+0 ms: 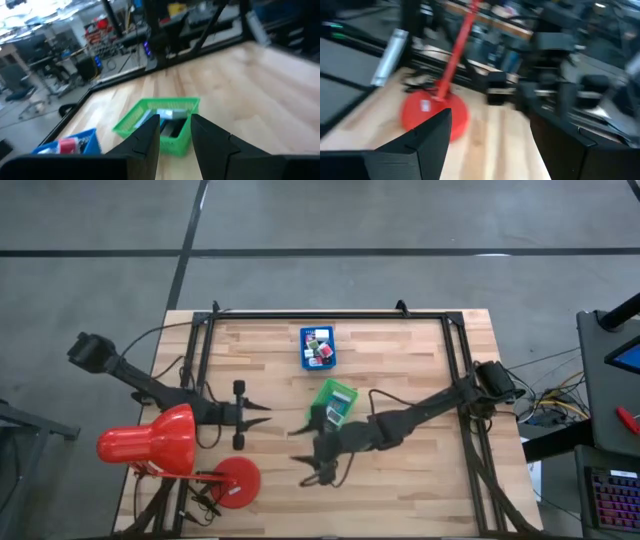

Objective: Pick & Place Office items
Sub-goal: Return to Home Position

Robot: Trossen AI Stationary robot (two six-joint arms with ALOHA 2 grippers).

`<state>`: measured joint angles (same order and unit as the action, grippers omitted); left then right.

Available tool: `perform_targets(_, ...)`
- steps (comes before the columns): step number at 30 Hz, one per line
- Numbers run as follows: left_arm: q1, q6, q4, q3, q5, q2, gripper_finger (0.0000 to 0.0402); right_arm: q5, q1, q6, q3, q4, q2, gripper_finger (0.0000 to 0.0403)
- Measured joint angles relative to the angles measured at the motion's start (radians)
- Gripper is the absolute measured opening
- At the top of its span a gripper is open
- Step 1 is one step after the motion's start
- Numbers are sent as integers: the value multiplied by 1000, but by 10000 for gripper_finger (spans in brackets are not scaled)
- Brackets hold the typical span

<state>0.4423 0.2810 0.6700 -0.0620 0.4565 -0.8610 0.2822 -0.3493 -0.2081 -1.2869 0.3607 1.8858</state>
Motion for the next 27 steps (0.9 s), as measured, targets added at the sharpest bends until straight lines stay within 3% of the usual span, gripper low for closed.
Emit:
perform_targets(5,6,-23,-121,18,-90,189,112,-92,-5,-5,0,2,0,261)
perform_targets(15,19,-76,-621,-41,-98,551,112,-221,-9,-5,34,-6,-58,237)
perform_targets(19,19,-79,-740,-48,-98,697,113,-231,-9,4,126,33,-151,230)
perform_targets(23,19,-84,-839,-48,-97,837,113,-232,-15,15,286,185,-264,228)
perform_targets(27,20,-95,-900,-56,-81,860,112,-235,-20,47,463,345,-378,228)
